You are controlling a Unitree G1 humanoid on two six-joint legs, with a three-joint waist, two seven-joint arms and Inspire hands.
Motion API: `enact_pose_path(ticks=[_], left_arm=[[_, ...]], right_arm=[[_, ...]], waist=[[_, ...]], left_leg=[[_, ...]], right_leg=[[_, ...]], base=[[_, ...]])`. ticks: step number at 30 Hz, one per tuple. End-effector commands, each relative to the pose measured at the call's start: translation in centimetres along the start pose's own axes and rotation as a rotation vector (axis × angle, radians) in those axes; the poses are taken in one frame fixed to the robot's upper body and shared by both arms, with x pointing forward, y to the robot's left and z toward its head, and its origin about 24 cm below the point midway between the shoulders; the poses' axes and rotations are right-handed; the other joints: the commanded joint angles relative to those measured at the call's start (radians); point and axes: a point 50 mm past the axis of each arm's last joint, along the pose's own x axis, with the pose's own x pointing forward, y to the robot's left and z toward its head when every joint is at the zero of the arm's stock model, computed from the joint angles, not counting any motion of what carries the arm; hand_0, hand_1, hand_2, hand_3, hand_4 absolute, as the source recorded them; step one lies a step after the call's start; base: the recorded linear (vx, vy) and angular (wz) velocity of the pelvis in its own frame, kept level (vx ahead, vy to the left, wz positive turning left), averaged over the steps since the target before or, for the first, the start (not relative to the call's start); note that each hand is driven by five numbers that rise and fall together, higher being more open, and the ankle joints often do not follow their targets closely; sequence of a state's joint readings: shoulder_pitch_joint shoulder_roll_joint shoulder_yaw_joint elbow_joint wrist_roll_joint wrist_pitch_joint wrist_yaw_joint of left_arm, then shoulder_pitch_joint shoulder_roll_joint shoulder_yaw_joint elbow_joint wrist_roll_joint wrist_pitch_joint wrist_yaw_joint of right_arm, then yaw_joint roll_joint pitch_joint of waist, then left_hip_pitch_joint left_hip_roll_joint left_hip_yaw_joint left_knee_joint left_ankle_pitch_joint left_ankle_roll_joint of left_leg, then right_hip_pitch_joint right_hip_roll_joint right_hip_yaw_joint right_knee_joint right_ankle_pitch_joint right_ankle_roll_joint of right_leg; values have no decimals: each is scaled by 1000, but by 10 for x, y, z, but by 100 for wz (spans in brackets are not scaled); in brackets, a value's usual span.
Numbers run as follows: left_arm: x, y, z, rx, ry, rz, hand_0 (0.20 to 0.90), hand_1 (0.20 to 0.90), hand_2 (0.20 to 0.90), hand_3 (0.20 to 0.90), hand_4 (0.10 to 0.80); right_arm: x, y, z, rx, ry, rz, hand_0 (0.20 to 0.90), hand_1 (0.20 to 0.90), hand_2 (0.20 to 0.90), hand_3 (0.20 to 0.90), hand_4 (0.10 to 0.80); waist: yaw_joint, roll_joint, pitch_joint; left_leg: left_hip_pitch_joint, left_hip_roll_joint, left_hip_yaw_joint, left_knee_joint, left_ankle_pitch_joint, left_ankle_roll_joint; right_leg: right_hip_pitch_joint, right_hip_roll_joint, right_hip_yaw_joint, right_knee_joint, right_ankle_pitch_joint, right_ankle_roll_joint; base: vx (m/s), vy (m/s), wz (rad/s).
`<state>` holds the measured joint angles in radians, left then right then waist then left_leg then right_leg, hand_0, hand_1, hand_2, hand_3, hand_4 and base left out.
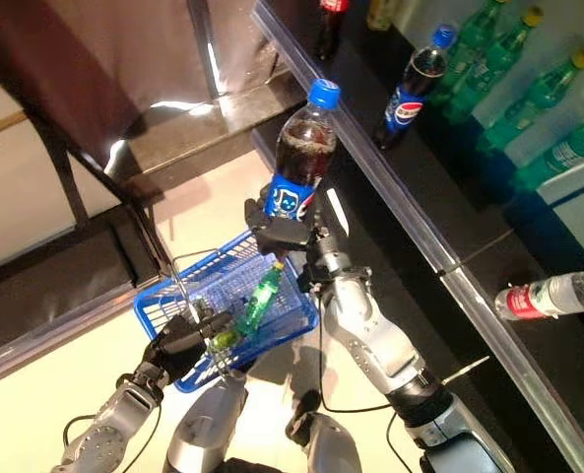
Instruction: Pick up the drink and place into the basket.
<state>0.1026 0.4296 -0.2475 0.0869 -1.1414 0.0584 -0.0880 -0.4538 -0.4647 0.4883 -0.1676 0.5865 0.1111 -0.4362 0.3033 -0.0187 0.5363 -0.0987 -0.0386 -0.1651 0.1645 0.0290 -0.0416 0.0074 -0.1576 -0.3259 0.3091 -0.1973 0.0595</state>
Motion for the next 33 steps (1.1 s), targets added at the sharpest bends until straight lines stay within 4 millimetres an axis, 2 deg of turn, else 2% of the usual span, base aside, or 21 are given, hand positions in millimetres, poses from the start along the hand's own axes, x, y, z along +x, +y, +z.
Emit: enact_pose_path(ticks=[1, 4, 10, 15, 28, 33], left_arm=[[-10, -95, 52, 59, -272, -594, 300, 300, 300, 200, 100], [-10, -104, 54, 43, -257, -644, 300, 300, 300, 200, 100], [-14, -125, 53, -26, -194, -785, 300, 300, 300, 200, 100], [-15, -139, 49, -35, -149, -867, 300, 300, 300, 200, 100], [-14, -154, 57, 7, -137, -963, 300, 300, 300, 200, 100], [-16, -159, 57, 10, -136, -1008, 300, 300, 300, 200, 100]], right_arm=[[8, 29, 73, 46, -372, 82, 300, 300, 300, 200, 100], [10, 34, 66, 61, -337, 76, 300, 300, 300, 200, 100], [11, 47, 30, 33, -178, 83, 300, 300, 300, 200, 100], [14, 56, 12, -3, -115, 105, 300, 300, 300, 200, 100], [37, 78, 9, -11, -81, 75, 300, 300, 300, 200, 100], [40, 79, -10, -49, -15, 21, 300, 300, 300, 200, 100]], waist=[[2, 24, -216], [11, 25, -217], [32, 24, -216], [47, 31, -201], [94, 57, -172], [114, 57, -167]], left_leg=[[-3, -34, -64, 74, -31, 5], [-6, -40, -77, 72, -28, 4], [-5, -46, -99, 68, -23, 4], [-17, -54, -113, 74, -21, 4], [-30, -79, -163, 60, -3, 2], [-23, -81, -163, 67, -28, 2]], right_leg=[[46, 36, -31, -53, 80, -49], [48, 36, -37, -56, 81, -48], [52, 36, -47, -58, 81, -46], [48, 34, -61, -51, 79, -48], [40, 20, -105, -39, 78, -49], [45, 16, -99, -25, 54, -42]], base=[[-9, 2, 17], [-5, 0, 5], [2, -6, 16], [-23, -20, 10], [-4, -1, 11], [74, -15, 11]])
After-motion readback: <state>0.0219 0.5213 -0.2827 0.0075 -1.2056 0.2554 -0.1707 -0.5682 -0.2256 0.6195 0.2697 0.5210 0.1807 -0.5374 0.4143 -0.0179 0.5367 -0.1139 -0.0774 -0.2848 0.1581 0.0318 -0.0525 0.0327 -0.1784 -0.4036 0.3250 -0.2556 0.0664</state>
